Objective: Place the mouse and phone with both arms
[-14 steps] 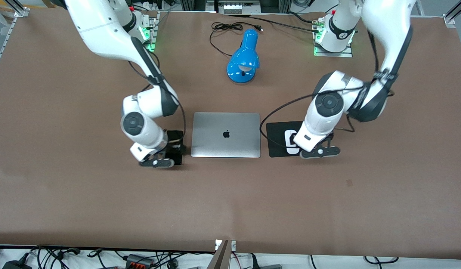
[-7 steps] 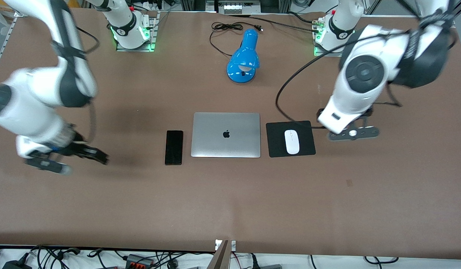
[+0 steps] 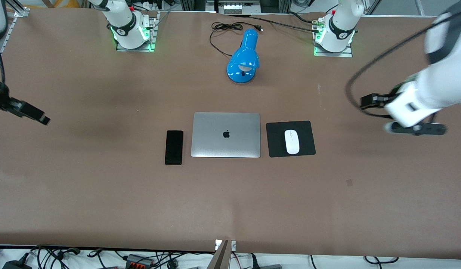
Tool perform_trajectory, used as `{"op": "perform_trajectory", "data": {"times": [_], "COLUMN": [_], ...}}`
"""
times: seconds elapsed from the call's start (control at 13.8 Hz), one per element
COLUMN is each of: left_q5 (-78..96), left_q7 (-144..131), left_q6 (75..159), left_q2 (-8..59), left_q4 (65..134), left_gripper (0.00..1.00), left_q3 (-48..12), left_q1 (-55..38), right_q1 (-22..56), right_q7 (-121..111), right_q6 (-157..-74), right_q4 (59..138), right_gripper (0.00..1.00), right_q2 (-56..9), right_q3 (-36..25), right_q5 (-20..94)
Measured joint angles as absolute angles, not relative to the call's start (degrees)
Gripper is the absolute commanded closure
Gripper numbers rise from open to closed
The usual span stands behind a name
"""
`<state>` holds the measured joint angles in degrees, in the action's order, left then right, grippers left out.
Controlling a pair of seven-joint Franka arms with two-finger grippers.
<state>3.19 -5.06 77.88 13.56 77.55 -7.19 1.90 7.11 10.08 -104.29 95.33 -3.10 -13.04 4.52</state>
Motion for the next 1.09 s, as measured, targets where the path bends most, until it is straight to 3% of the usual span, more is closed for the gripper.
{"op": "perform_trajectory", "data": {"times": [0.29, 0.44, 1.09], "left_q5": [-4.44, -7.62, 0.43], "left_q7": [1.79, 1.7, -0.92], "left_q6": [93.44, 95.85, 97.94], "left_q2": [2.82, -0.03, -2.78], "left_q4": [92.11, 96.95, 99.86], "left_gripper": [0.0, 0.0, 0.0], "left_q3": [-4.0, -4.03, -0.75], "left_q1": [-0.06, -2.27, -1.96], "right_q1": [8.64, 9.28, 9.15], "right_q7": [9.68, 9.04, 3.77], "right_q6": [-104.71, -104.62, -103.09], "right_q4": [97.1, 97.55, 97.58], "right_gripper": [0.0, 0.0, 0.0], "right_q2": [-2.65, -2.43, -2.24], "right_q3": [-12.38, -12.3, -12.48], "right_q5": [-0.09, -0.49, -0.52]}}
